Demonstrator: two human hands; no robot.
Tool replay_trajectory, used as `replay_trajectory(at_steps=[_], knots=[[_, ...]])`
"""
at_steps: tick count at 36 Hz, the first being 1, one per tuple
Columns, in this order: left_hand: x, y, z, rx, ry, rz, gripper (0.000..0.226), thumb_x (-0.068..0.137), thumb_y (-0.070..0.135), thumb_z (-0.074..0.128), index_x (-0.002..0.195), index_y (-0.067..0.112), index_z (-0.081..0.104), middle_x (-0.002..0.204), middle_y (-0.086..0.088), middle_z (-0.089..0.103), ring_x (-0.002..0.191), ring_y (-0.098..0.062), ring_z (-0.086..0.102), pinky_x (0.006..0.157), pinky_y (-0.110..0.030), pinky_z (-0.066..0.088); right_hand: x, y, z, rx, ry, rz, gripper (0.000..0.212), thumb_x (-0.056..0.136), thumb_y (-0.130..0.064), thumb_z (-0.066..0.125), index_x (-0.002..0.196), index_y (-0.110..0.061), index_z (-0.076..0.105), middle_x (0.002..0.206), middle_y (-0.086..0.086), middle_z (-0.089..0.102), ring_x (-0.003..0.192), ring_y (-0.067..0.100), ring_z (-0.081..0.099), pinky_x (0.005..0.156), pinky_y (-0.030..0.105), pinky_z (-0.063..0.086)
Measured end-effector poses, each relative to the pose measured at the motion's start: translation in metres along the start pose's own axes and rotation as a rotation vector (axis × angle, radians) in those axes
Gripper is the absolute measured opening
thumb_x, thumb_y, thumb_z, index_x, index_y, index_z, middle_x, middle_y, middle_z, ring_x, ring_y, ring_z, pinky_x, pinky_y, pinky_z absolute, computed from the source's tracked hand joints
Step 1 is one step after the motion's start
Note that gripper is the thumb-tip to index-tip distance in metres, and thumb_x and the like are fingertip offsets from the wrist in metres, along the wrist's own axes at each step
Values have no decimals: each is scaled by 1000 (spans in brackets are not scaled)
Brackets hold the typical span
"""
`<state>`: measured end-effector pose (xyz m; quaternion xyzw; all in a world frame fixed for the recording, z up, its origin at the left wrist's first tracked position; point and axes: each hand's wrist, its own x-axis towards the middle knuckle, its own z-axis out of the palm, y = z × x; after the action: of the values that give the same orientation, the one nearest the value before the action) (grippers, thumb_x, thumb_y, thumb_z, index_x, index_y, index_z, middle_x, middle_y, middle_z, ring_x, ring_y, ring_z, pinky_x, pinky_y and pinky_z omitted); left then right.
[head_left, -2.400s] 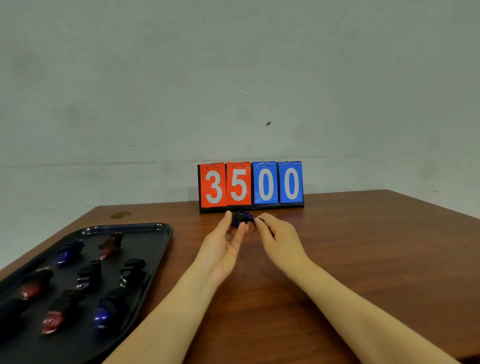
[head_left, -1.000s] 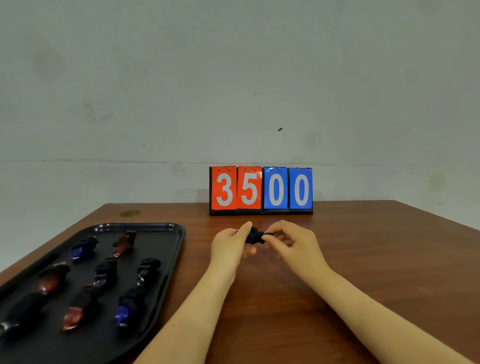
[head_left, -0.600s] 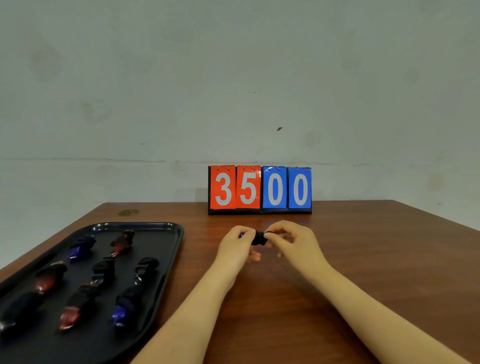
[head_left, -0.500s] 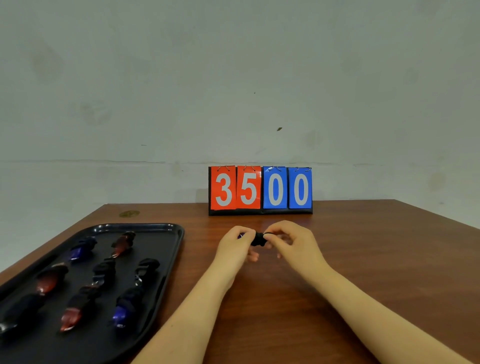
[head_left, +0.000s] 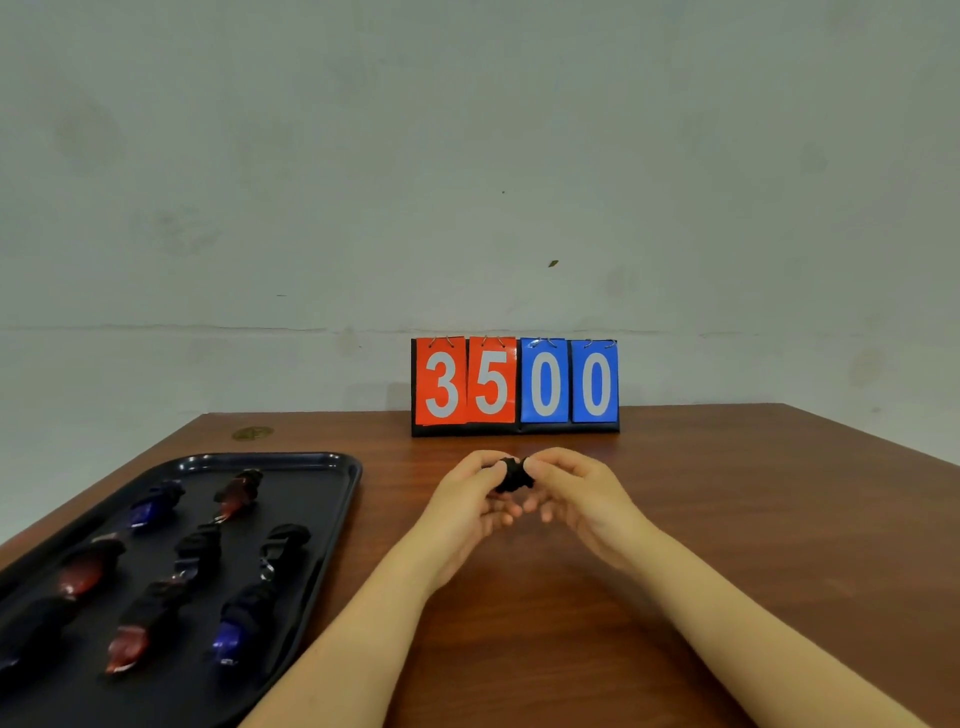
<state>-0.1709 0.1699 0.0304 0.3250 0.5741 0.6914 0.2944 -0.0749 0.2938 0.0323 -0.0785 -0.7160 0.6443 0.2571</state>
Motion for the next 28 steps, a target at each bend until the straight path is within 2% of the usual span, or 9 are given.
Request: replay_trajectory(at_steps=[2, 7, 11, 15, 19, 22, 25, 28], knots=[[-1, -1, 2, -53, -19, 13, 22, 101, 16, 44, 114, 12, 61, 100, -14, 64, 80, -19, 60, 71, -26, 52, -1, -2, -1, 147, -64, 69, 28, 91, -21, 60, 107, 2, 64, 82, 14, 67, 68, 16, 63, 58, 19, 51], [-3, 0, 7, -178, -43, 6, 22, 101, 14, 43, 116, 12, 60, 101, -15, 65, 83, -20, 62, 69, -27, 52, 0, -4, -2, 327, -84, 109, 21, 92, -19, 58, 99, 0, 65, 74, 9, 65, 64, 13, 61, 58, 17, 51], [-2, -1, 9, -222, -11, 5, 22, 100, 17, 45, 115, 10, 60, 96, -15, 67, 80, -21, 62, 69, -28, 51, 1, -3, -1, 297, -74, 101, 23, 91, -21, 59, 96, 0, 67, 75, 10, 65, 66, 15, 60, 62, 20, 51], [-1, -4, 12, -208, 28, -5, 29, 96, 28, 54, 114, 6, 62, 86, -9, 67, 77, -19, 61, 67, -27, 51, 0, -3, 1, 183, -16, 31, 23, 90, -23, 59, 88, -3, 69, 73, 11, 64, 65, 17, 59, 63, 23, 50], [2, -7, 12, -161, 72, 32, 28, 91, 31, 62, 107, 9, 66, 80, -4, 66, 75, -16, 59, 72, -29, 50, -1, -4, 6, 121, 6, -11, 22, 95, -18, 56, 90, -2, 71, 73, 13, 67, 63, 15, 62, 59, 21, 51], [4, -8, 11, -187, 114, 40, 25, 91, 28, 62, 105, 8, 67, 76, -3, 65, 72, -15, 58, 69, -28, 49, -1, -4, 9, 140, 9, -6, 21, 95, -14, 56, 96, 1, 70, 77, 14, 68, 65, 15, 63, 59, 20, 52], [5, -7, 13, -211, 161, 32, 21, 92, 28, 61, 102, 11, 68, 80, -5, 66, 75, -17, 58, 68, -28, 49, -1, -5, 11, 160, 25, 5, 20, 93, -11, 58, 100, 4, 68, 77, 13, 69, 65, 16, 64, 59, 21, 52], [6, -8, 15, -205, 203, 32, 16, 93, 28, 61, 99, 14, 68, 92, -13, 68, 83, -22, 60, 76, -33, 50, 0, -6, 13, 102, 60, 13, 19, 92, -13, 59, 98, 3, 69, 76, 11, 69, 65, 15, 63, 58, 21, 51]])
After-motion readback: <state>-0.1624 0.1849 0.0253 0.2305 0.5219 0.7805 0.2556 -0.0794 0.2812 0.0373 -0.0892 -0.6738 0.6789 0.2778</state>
